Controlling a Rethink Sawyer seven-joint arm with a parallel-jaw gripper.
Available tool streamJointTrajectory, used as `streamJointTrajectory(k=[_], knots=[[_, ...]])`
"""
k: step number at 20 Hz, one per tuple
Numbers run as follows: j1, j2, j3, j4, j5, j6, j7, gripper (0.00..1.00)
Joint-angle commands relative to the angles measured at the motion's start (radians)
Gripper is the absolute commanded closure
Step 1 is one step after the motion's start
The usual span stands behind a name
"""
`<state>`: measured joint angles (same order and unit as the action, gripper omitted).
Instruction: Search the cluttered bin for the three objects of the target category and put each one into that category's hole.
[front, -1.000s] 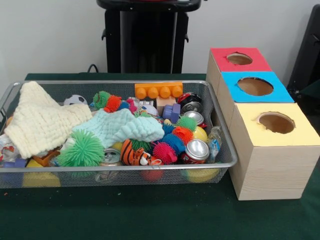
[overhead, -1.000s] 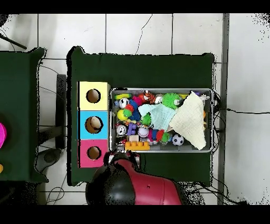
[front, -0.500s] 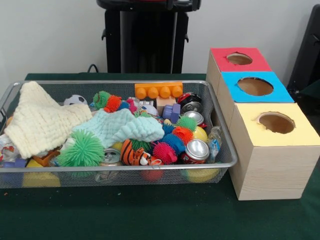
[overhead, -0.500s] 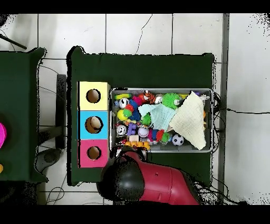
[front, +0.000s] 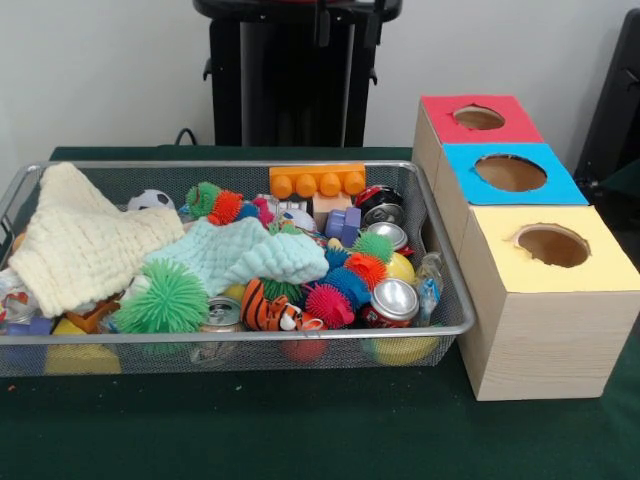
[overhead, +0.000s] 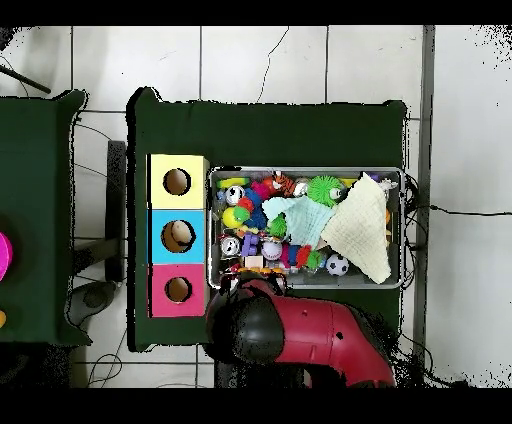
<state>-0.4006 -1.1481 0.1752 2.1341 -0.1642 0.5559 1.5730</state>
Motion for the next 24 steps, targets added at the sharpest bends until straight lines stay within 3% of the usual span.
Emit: streamJointTrajectory(k=[1, 6, 14, 24], knots=[[-0.065, 0.099, 0.142, -0.002, -0.094, -0.103, -0.116, 0.0], [-0.105, 0.133, 0.19, -0.018, -0.139, -0.134, -0.108, 0.0], [-0.105, 0.202, 0.211, -0.085, -0.194, -0.138, -0.056, 0.0], [-0.168, 0.294, 0.27, -0.141, -0.277, -0.18, -0.091, 0.0]])
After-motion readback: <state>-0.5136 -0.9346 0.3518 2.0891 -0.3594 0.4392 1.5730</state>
